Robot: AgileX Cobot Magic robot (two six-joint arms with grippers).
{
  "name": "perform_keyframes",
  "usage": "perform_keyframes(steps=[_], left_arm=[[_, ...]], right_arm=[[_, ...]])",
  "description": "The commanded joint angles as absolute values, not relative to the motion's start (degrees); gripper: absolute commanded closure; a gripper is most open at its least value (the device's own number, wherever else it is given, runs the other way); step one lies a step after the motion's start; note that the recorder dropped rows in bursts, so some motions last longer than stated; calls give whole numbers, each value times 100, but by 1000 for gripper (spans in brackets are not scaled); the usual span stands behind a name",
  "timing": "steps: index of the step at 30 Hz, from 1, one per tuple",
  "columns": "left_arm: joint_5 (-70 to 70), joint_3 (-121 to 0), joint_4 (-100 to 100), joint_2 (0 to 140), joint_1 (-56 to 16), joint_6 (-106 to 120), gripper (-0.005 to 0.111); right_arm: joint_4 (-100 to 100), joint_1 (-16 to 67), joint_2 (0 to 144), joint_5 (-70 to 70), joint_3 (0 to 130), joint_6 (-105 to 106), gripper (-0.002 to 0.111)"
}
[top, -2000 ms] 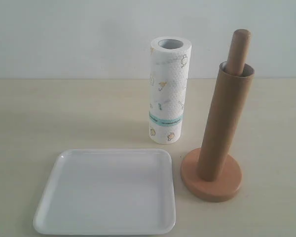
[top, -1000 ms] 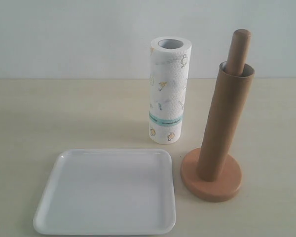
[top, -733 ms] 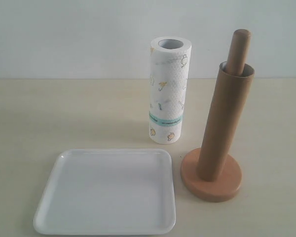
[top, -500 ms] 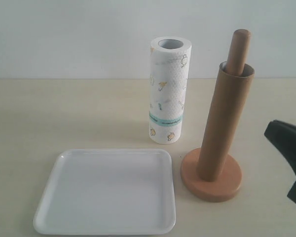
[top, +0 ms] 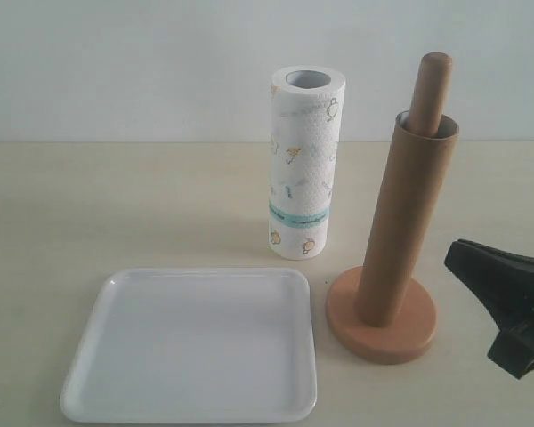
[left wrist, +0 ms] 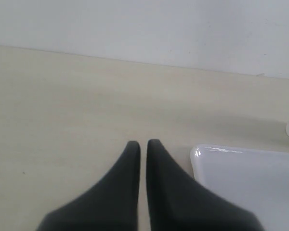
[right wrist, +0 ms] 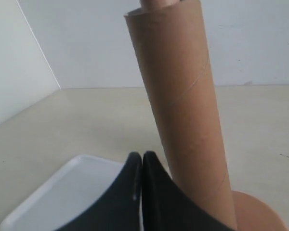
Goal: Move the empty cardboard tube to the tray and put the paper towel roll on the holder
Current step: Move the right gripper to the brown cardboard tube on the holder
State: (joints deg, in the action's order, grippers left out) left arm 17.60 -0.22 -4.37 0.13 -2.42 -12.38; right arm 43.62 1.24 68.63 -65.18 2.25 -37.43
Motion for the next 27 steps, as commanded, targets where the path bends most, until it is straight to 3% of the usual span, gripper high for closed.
perform_keyframes(steps=[1, 13, 16, 19, 23, 25, 27], left_arm=[[1756, 0, -456, 0, -228, -1235, 103], [1756, 0, -456, 0, -228, -1235, 103], [1756, 0, -456, 0, -228, -1235, 103], [1756, 0, -456, 0, -228, -1235, 103], [1756, 0, -456, 0, -228, -1235, 103], [1756, 0, -456, 0, -228, -1235, 103], [1756, 0, -456, 0, -228, -1235, 103]], right_arm=[[4291, 112, 7350, -6899, 213, -3449, 108], [4276, 112, 7665, -6876, 414, -3009, 108], [4276, 112, 7665, -6876, 414, -2956, 102], [4230, 112, 7665, -6876, 414, -2956, 77], [4033, 112, 7665, -6876, 438, -2892, 23], [4062, 112, 7665, -6810, 527, -2878, 14], [4165, 112, 7665, -6713, 644, -2996, 14]])
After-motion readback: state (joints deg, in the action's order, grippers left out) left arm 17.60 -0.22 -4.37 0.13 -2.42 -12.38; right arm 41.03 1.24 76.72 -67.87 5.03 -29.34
